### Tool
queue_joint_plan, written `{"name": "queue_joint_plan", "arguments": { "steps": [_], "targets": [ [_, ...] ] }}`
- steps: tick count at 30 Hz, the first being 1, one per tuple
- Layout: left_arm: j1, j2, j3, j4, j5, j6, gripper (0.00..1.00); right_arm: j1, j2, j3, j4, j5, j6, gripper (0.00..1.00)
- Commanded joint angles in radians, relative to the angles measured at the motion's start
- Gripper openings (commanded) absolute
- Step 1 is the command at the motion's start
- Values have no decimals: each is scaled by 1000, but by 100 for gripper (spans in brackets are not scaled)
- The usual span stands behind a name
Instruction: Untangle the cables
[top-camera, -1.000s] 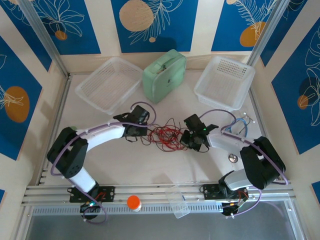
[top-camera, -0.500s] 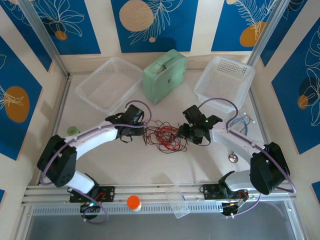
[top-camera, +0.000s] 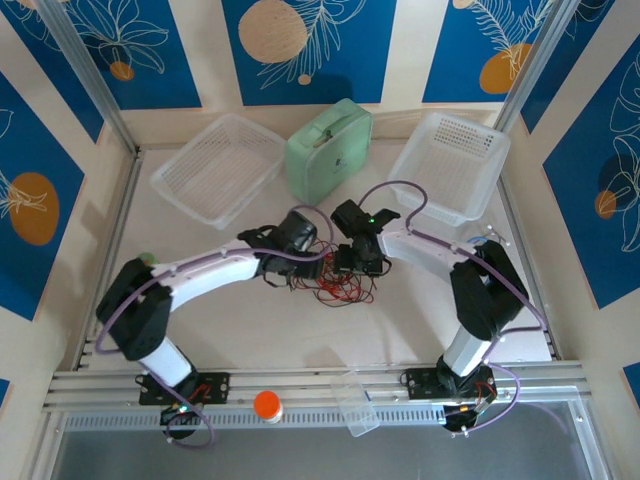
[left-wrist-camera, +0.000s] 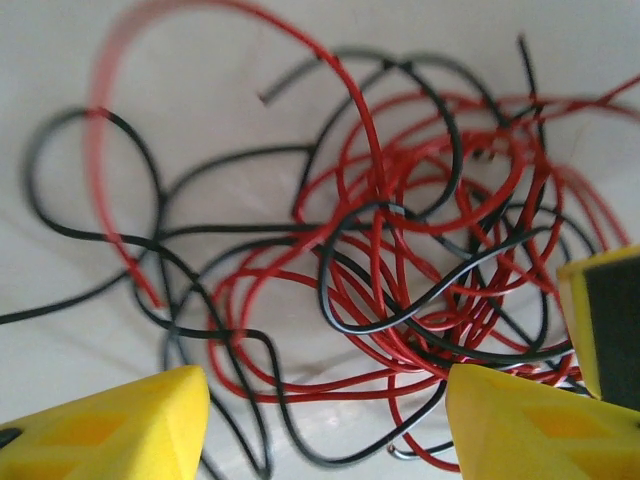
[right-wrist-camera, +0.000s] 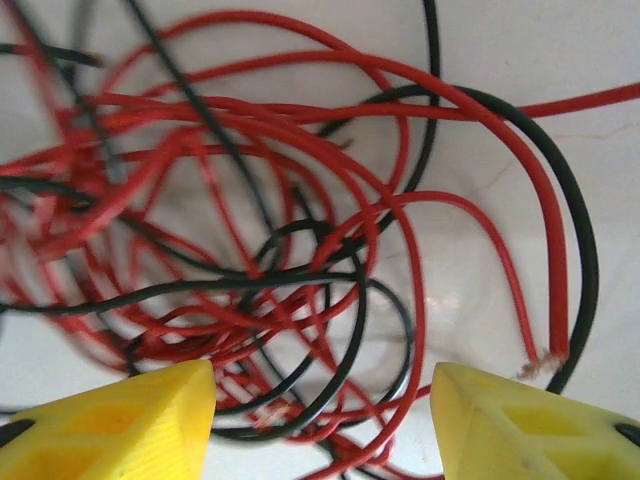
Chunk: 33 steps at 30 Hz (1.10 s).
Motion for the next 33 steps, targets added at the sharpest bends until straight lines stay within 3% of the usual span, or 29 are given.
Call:
{"name": "queue_joint_plan", "arguments": {
  "steps": [1, 7, 14, 18, 23, 28, 31, 33],
  "targets": [
    [-26, 88, 16, 41, 33, -54, 64, 8, 24, -34, -14, 36, 17, 59],
    [-40, 182, 35, 63, 3, -77, 58, 5, 50, -128, 53, 32, 60, 50],
    [-24, 125, -6, -13, -197, -75, 27, -38, -29, -202, 70, 73, 89, 10],
    [19, 62, -60, -27, -237, -76, 24, -76, -123, -254, 101, 47, 111, 0],
    [71, -15, -107, -58, -282, -62, 24, -137, -264, -350, 176, -56, 158, 0],
    [95, -85, -119, -91, -320, -43, 26, -177, -359, -371, 154, -83, 157, 3],
    [95, -125, -109, -112, -326, -32, 30, -178, -388, -339, 110, -94, 131, 9],
    [94, -151, -101, -106, -293, -15, 36, -169, -401, -312, 91, -112, 112, 20]
  ]
}}
